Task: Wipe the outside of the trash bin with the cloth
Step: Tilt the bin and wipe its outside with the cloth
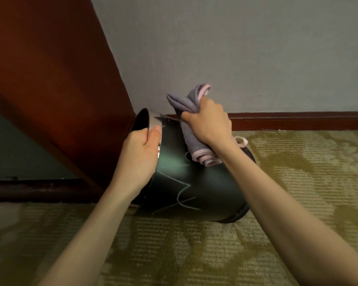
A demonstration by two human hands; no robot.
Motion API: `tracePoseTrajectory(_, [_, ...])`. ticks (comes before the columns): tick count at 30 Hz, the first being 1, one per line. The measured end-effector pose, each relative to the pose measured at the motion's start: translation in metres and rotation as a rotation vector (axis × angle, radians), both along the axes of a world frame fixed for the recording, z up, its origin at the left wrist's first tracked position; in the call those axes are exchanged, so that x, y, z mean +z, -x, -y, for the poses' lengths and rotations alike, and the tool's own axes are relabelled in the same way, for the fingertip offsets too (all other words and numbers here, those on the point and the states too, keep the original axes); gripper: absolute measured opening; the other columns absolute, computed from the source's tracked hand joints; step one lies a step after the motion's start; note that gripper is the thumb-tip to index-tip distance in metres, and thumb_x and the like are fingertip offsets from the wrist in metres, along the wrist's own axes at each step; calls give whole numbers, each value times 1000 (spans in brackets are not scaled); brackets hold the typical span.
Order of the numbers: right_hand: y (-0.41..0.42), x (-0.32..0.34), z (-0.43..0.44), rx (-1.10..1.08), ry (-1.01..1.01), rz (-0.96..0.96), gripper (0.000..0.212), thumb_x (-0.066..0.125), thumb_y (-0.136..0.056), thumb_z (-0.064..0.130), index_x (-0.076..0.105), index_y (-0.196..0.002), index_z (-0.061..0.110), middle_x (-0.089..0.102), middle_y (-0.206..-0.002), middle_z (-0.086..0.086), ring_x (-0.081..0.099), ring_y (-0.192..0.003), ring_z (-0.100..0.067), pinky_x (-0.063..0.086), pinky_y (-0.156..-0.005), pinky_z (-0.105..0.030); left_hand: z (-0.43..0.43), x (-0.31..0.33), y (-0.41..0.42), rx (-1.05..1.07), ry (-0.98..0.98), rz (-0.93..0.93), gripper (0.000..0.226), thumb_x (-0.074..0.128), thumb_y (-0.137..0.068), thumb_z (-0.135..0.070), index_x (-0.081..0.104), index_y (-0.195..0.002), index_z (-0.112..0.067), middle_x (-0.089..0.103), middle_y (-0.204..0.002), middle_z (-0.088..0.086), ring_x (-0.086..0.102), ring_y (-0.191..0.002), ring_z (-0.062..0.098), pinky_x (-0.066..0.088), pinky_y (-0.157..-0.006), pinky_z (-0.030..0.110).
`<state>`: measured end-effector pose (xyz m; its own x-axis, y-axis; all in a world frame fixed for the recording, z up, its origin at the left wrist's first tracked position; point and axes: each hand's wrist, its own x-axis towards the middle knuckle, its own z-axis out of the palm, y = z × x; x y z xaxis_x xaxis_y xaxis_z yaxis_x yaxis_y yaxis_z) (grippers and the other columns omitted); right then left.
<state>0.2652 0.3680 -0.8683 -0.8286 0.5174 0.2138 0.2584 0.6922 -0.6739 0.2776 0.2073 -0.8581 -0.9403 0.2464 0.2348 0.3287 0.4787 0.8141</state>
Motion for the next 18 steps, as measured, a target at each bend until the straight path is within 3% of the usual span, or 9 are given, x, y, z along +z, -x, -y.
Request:
tracePoseTrajectory(5, [-28,-5,29,-63,14,-236,44,61,-79,40,51,-114,14,62,-100,-5,60,-83,-24,33,-62,-29,0,1,14,21,8,39,50,42,-96,-33,36,-48,-18,37,-38,-6,29,-40,10,23,-49,32])
tracePoseTrajectory(10, [-53,-15,53,-94,35,-398,41,66,-74,33,50,-107,14,60,-98,-2,58,-78,-16,39,-58,-27,-5,2,25,10,-21,109,45,42,-95,-33,38,-52,-18,35,-46,-8,33,-48,13,25,-52,31])
tracePoseTrajectory(11, [-57,-18,57,-85,37,-426,42,66,-74,31,48,-107,14,59,-97,-3,57,-77,-13,41,-57,-21,-6,3,27,14,-26,120,43,42,-94,-31,40,-54,-18,37,-50,-4,36,-51,15,28,-53,31])
tracePoseTrajectory(13, [-65,-26,65,-70,12,-485,45,64,-74,30,44,-111,14,60,-98,-6,55,-78,-9,38,-63,-10,-7,3,33,2,-34,137,42,41,-94,-26,48,-55,-12,47,-56,4,44,-58,17,33,-57,31])
tracePoseTrajectory(15, [-73,-36,73,-44,4,-515,51,59,-75,32,41,-117,9,61,-103,-12,59,-86,-15,43,-71,-15,-7,5,37,-32,-53,176,45,43,-96,-29,60,-67,1,54,-66,13,49,-65,20,35,-62,33])
tracePoseTrajectory(18, [-79,-42,75,-25,33,-533,54,61,-77,32,42,-120,7,61,-107,-15,59,-92,-15,41,-79,-13,-7,6,38,-73,-64,180,43,42,-96,-30,55,-62,-7,49,-67,14,45,-65,20,33,-63,34])
